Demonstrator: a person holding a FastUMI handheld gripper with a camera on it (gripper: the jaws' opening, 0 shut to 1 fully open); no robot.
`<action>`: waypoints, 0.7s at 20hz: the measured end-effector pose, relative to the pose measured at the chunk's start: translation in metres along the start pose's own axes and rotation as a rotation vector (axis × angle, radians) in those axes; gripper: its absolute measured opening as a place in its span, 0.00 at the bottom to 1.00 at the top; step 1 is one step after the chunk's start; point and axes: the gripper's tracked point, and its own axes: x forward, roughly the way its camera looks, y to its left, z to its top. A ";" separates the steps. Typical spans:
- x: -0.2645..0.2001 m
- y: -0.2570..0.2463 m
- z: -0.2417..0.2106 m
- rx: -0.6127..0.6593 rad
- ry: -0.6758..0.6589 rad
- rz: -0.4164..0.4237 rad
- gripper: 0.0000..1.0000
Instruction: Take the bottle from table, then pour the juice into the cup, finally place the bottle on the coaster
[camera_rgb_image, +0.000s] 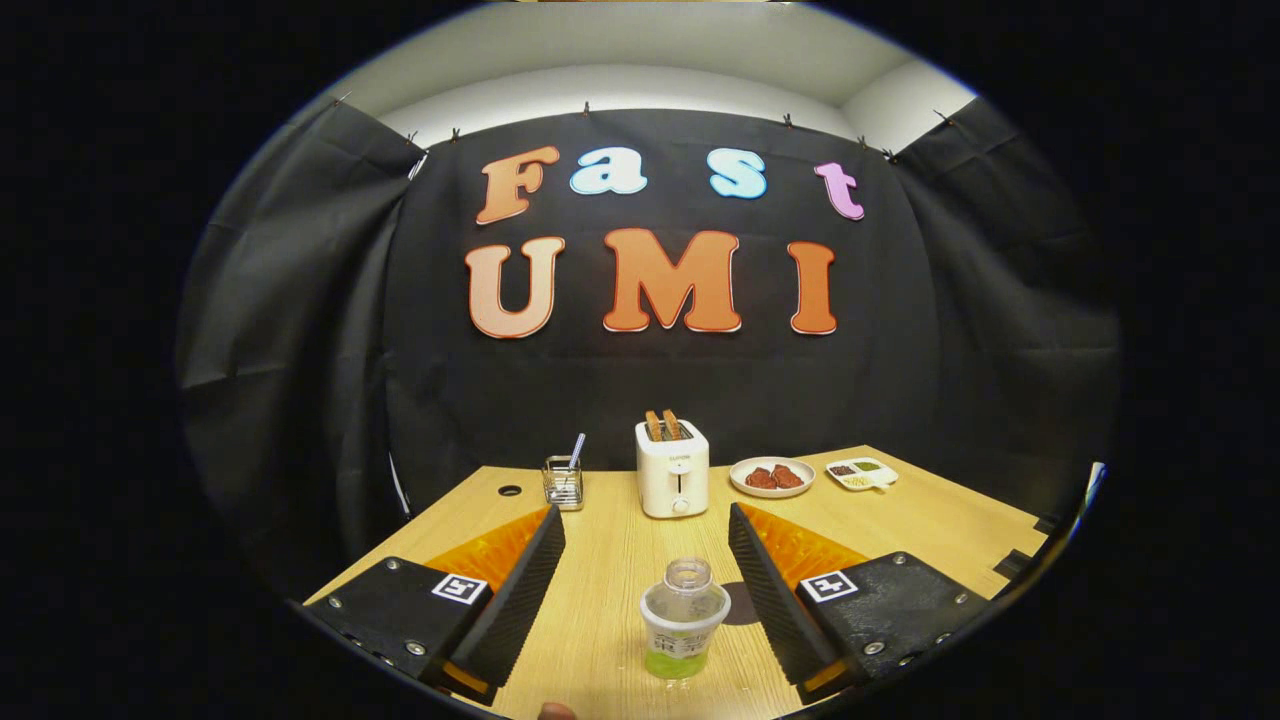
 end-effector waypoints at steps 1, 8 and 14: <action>0.003 -0.003 -0.003 -0.002 -0.002 -0.010 0.98; 0.021 -0.014 -0.049 0.012 0.087 -0.022 0.98; 0.035 -0.017 -0.088 -0.001 0.164 -0.024 0.98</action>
